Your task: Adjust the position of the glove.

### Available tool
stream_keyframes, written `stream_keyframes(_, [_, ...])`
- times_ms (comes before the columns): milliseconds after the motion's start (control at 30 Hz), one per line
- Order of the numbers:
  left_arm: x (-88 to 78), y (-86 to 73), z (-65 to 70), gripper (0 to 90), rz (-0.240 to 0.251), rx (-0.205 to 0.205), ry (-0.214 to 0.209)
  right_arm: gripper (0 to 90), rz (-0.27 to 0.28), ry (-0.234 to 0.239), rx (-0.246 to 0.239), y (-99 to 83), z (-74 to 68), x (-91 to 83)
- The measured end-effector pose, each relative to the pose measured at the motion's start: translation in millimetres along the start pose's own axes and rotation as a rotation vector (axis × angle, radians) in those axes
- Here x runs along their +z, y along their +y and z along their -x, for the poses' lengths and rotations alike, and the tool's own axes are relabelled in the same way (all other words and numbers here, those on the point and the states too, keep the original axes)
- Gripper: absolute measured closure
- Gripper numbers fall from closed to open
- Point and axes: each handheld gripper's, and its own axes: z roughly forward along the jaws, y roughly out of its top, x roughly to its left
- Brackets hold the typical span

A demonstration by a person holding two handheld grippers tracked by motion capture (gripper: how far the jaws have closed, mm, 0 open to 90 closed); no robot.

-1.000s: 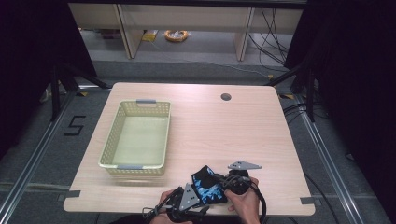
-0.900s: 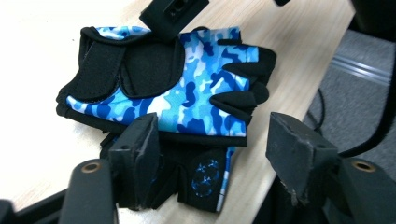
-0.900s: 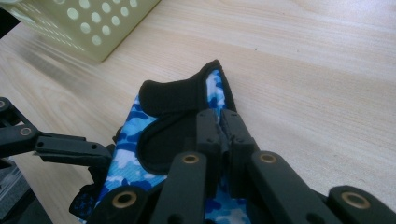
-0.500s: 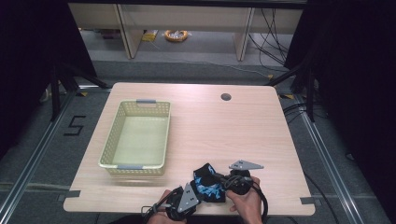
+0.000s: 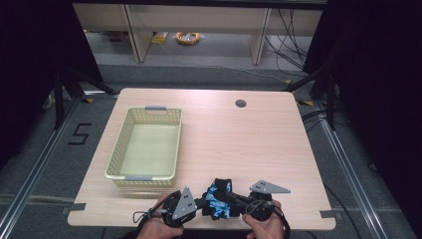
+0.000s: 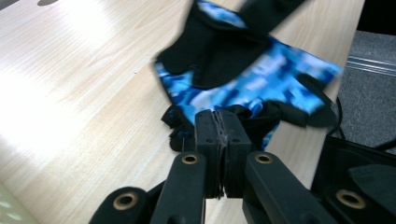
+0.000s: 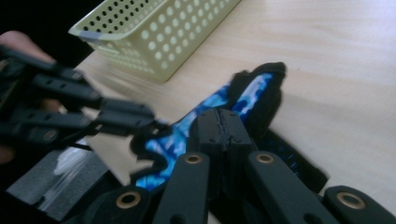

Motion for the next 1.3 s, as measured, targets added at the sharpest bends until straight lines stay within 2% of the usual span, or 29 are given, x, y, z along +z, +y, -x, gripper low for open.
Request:
stream_keyframes(33, [1.0, 0.1, -0.1, 87.6, 0.017, -0.015, -0.002, 89.0, 0.000, 0.004, 0.009, -2.7, -2.2, -0.7])
stream_keyframes(67, [1.2, 0.2, -2.2, 87.6, 0.018, 0.003, 0.002, 89.0, -0.019, -0.011, 0.036, -4.9, -6.6, -3.1])
stream_keyframes(100, [2.0, 0.4, -2.7, 87.6, 0.029, -0.011, 0.002, 89.0, -0.006, 0.010, 0.024, -7.0, -6.9, -2.5])
stream_keyframes(200, [2.8, 3.8, -6.3, 87.6, 0.032, 0.021, 0.002, 89.1, -0.009, 0.013, 0.009, -12.6, -11.1, -3.8])
stream_keyframes(233, [1.9, 4.7, -7.4, 87.6, 0.023, 0.024, 0.002, 89.1, -0.008, 0.020, 0.023, -14.2, -13.1, -3.7])
stream_keyframes(267, [3.5, 5.1, -6.9, 87.6, 0.046, 0.009, 0.008, 89.1, -0.014, 0.026, 0.049, -15.4, -16.1, -5.1])
stream_keyframes(333, [5.1, 6.2, -9.1, 87.6, 0.042, 0.015, -0.001, 89.1, -0.004, 0.020, 0.047, -17.6, -14.7, -6.4])
stream_keyframes(367, [7.9, 5.2, -9.4, 87.6, 0.042, 0.013, -0.006, 89.1, -0.012, 0.026, 0.071, -19.1, -15.1, -6.4])
stream_keyframes(400, [10.8, 3.9, -9.7, 87.6, 0.040, 0.013, -0.004, 89.0, -0.012, 0.000, 0.018, -20.3, -10.7, -6.2])
stream_keyframes(433, [13.1, 1.9, -11.2, 87.6, 0.019, 0.023, -0.009, 89.0, -0.017, 0.002, 0.034, -23.0, -10.0, -4.8])
stream_keyframes(467, [17.1, -0.6, -10.6, 87.5, 0.028, 0.002, -0.018, 88.9, -0.033, 0.007, 0.070, -25.9, -11.5, -3.3])
stream_keyframes(500, [18.3, -2.6, -11.4, 87.5, 0.004, 0.012, -0.021, 88.8, -0.037, -0.002, 0.034, -28.2, -7.5, -1.0])
stream_keyframes(533, [21.2, -4.7, -10.4, 87.5, 0.014, -0.004, -0.028, 88.4, -0.064, -0.016, 0.034, -30.1, -6.8, 0.6])
stream_keyframes(567, [20.5, -5.5, -11.1, 87.5, -0.011, 0.017, -0.032, 87.9, -0.078, -0.025, 0.021, -31.2, -6.0, 1.9])
stream_keyframes(600, [22.1, -6.5, -10.4, 87.4, 0.008, 0.010, -0.032, 86.1, -0.094, -0.032, 0.008, -31.8, -5.7, 3.1])
stream_keyframes(633, [22.6, -7.2, -10.3, 87.4, 0.010, 0.009, -0.033, 82.0, -0.122, -0.018, 0.045, -32.4, -9.5, 4.3])
stream_keyframes(667, [21.4, -7.3, -10.8, 87.4, 0.000, 0.021, -0.033, 80.8, -0.113, -0.015, 0.003, -31.7, -7.0, 5.1])
stream_keyframes(767, [21.2, -7.8, -10.1, 87.3, 0.015, -0.025, -0.039, 75.2, -0.107, -0.039, -0.067, -22.5, -9.0, -2.1])
stream_keyframes(800, [20.0, -7.4, -11.6, 87.3, -0.004, -0.021, -0.050, 72.8, -0.102, -0.058, -0.110, -17.7, -8.3, -5.7])
stream_keyframes(833, [20.1, -7.6, -11.5, 87.3, 0.001, -0.018, -0.053, 70.6, -0.104, -0.083, -0.124, -13.7, -8.4, -8.5])
stream_keyframes(867, [19.7, -7.9, -11.6, 87.3, -0.004, 0.002, -0.036, 69.9, -0.092, -0.109, -0.165, -9.6, -6.9, -11.6])
stream_keyframes(933, [19.6, -7.7, -11.2, 87.3, -0.004, -0.001, -0.040, 68.6, -0.104, -0.150, -0.200, -2.3, -3.0, -14.6])
stream_keyframes(967, [19.6, -7.6, -11.4, 87.2, -0.008, 0.004, -0.042, 68.3, -0.109, -0.150, -0.219, 0.1, -0.5, -13.7])
stream_keyframes(1033, [19.7, -7.7, -11.5, 87.2, -0.008, 0.004, -0.043, 66.1, -0.138, -0.157, -0.216, 4.6, 5.7, -8.6])
stream_keyframes(1100, [20.6, -8.4, -11.3, 87.1, 0.004, -0.008, -0.056, 66.0, -0.160, -0.132, -0.195, 8.0, 13.6, 1.2])
stream_keyframes(1133, [20.1, -8.0, -12.7, 87.1, -0.007, 0.004, -0.066, 65.5, -0.172, -0.122, -0.184, 9.3, 15.5, 5.4])
stream_keyframes(1233, [20.0, -7.8, -13.0, 87.1, -0.011, 0.006, -0.057, 63.7, -0.211, -0.103, -0.176, 12.2, 18.8, 18.1])
stream_keyframes(1267, [20.4, -8.3, -11.9, 87.2, -0.008, -0.014, -0.057, 64.0, -0.229, -0.100, -0.160, 12.7, 19.7, 21.4])
stream_keyframes(1300, [19.9, -7.8, -12.4, 87.2, -0.013, -0.008, -0.056, 65.2, -0.226, -0.088, -0.146, 11.7, 21.6, 26.4])
